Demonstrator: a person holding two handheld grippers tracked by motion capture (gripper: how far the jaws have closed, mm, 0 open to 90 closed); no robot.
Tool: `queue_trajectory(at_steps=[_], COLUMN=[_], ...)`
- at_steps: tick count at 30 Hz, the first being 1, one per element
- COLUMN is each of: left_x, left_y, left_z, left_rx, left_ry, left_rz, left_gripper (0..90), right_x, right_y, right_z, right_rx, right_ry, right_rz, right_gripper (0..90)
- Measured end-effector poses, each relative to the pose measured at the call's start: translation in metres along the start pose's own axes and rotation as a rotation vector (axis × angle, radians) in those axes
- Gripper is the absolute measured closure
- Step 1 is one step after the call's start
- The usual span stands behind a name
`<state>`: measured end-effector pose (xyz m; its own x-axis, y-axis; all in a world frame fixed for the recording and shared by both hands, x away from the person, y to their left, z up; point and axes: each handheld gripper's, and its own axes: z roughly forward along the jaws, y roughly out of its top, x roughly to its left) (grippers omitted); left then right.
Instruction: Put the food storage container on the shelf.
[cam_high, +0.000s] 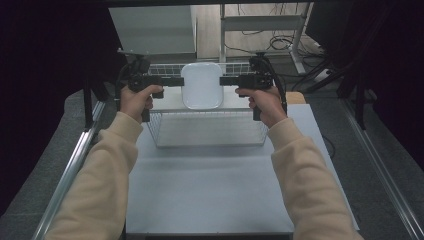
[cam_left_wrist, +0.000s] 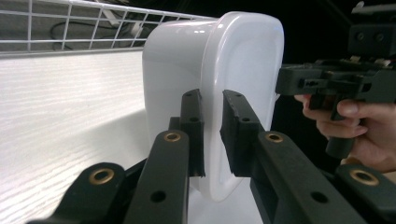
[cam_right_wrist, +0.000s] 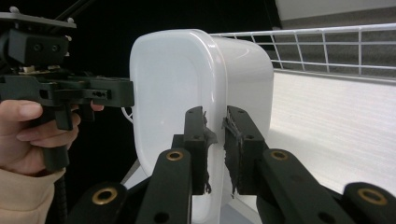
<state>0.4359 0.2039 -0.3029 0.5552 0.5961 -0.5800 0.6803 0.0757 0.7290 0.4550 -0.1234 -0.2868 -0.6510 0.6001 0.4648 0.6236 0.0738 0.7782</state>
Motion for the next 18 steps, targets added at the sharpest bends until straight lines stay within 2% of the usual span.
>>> queue_trajectory(at_steps=[6,11,18], left_x=[0.013,0.026,0.043], left_y=[0.012,0.022,0.029], left_z=[0.009,0.018,0.030], left_rx=[0.020,0.038,0.044], left_ry=[-0.011,-0.016,-0.026], left_rz=[-0.077,-0.160,-0.242], left_gripper=[79.2,76.7,73.7], right_x=[-0.010,-0.023,-0.042], right_y=[0.013,0.022,0.023], right_z=[0.008,0.019,0.033], right_rx=[0.030,0.047,0.036], right_ry=[-0.011,-0.013,0.000], right_rz=[0.077,0.136,0.218], right_gripper=[76.7,73.3,69.3])
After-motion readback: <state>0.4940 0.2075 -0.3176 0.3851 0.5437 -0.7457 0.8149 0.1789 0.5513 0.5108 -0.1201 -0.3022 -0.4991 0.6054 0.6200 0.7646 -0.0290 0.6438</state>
